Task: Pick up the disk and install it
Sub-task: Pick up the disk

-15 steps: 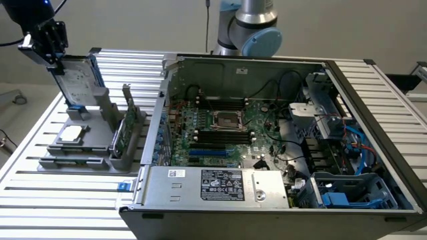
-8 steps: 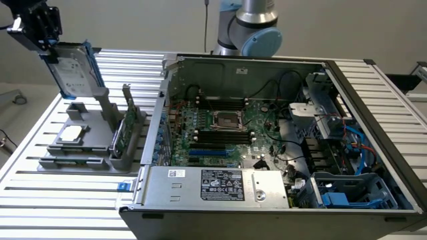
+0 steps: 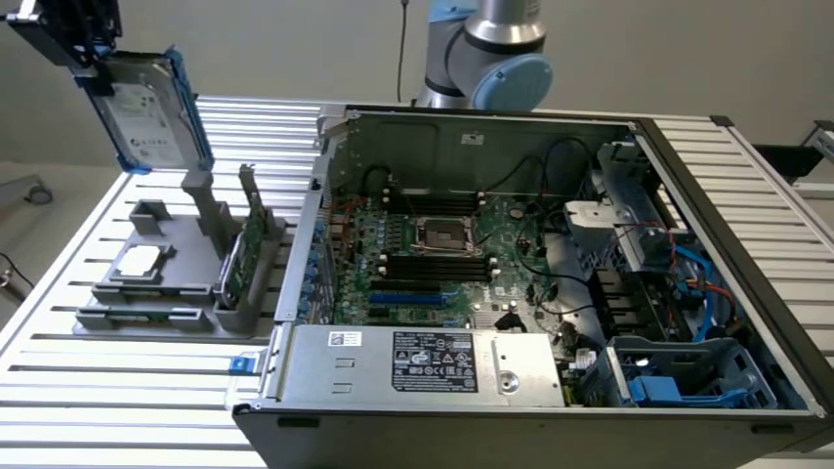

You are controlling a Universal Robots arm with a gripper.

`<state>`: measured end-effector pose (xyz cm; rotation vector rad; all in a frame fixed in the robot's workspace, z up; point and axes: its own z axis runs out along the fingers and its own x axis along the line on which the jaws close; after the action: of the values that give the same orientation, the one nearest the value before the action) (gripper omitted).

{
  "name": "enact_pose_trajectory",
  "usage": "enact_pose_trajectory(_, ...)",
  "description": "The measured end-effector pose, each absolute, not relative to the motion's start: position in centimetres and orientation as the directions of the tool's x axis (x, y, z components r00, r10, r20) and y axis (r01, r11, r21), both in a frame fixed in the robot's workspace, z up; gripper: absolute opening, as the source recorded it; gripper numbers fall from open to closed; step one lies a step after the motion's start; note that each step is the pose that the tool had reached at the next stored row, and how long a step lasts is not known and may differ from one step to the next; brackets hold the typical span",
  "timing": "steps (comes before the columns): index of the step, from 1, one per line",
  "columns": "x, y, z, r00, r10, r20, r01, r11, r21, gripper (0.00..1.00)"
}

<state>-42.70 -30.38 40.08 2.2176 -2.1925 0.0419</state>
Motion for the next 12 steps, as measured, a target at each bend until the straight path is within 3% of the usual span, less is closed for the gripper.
enact_pose_trajectory(12, -37.7, -30.4, 44.3, 0.023, -0.999, 0.032, -1.000, -0.023, 0.008, 0.32)
